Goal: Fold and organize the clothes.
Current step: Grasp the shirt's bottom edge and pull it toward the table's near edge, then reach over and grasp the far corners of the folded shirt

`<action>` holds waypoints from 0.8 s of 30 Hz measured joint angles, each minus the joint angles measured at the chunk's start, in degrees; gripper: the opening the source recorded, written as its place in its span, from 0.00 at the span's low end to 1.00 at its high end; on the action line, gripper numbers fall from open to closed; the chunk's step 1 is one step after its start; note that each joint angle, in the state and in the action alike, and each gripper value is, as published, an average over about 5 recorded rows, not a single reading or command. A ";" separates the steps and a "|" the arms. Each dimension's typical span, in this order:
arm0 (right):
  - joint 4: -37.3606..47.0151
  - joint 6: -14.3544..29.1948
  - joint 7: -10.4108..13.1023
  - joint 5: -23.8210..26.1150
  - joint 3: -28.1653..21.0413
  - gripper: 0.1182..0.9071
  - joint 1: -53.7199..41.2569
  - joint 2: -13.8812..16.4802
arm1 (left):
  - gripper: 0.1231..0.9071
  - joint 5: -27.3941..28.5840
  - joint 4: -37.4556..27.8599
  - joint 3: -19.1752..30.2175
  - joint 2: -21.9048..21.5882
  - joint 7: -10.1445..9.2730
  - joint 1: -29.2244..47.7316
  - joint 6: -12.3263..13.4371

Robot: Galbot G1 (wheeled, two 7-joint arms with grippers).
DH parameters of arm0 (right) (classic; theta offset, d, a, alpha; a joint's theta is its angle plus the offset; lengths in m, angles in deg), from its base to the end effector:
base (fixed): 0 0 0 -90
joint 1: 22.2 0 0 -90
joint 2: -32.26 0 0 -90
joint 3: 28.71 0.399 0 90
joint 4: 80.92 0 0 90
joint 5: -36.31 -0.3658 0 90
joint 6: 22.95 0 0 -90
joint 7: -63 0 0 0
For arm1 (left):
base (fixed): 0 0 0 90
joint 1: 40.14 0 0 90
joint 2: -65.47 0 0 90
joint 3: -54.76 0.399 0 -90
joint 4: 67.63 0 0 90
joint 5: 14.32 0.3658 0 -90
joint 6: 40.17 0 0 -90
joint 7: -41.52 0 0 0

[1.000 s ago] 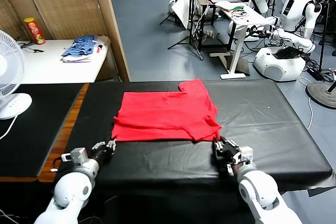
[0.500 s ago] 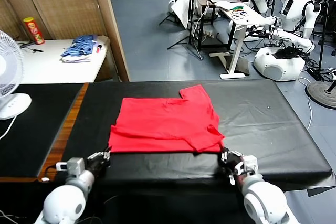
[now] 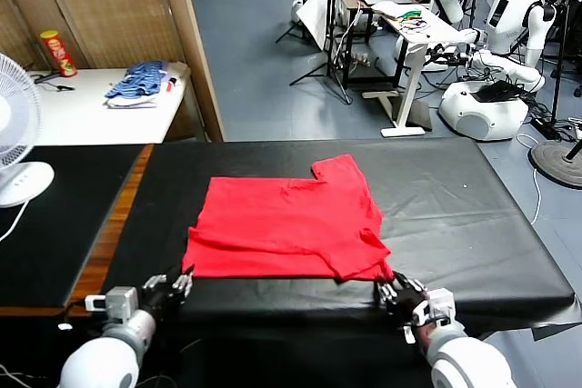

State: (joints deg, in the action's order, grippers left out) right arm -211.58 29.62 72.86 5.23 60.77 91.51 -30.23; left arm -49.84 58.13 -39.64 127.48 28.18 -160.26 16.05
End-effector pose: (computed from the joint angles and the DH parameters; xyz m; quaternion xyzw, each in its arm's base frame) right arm 0.1963 -0.0720 -0.2431 0.0930 -0.9716 0.0089 0.2176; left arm 0.1793 0.1070 -0.2808 -0.0202 -0.9629 0.0154 0.2685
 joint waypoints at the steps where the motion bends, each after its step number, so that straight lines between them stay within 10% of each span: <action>1: 0.63 1.56 -0.39 -0.10 0.03 0.86 -1.37 -0.06 | 0.79 -0.01 0.57 -0.33 -0.11 0.50 0.14 0.23; 9: 14.48 7.99 -1.20 1.05 -4.67 0.86 -18.21 -1.58 | 0.86 -1.20 -2.54 0.87 -0.31 2.80 10.74 0.36; 24: 47.95 9.55 -2.14 -0.73 -15.25 0.86 -46.38 -5.92 | 0.86 -2.89 -31.02 10.88 2.34 6.76 42.42 -5.37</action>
State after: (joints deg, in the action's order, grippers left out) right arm -163.63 39.17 70.72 4.49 45.52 45.14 -36.15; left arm -52.73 27.12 -28.77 129.83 34.95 -117.84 10.68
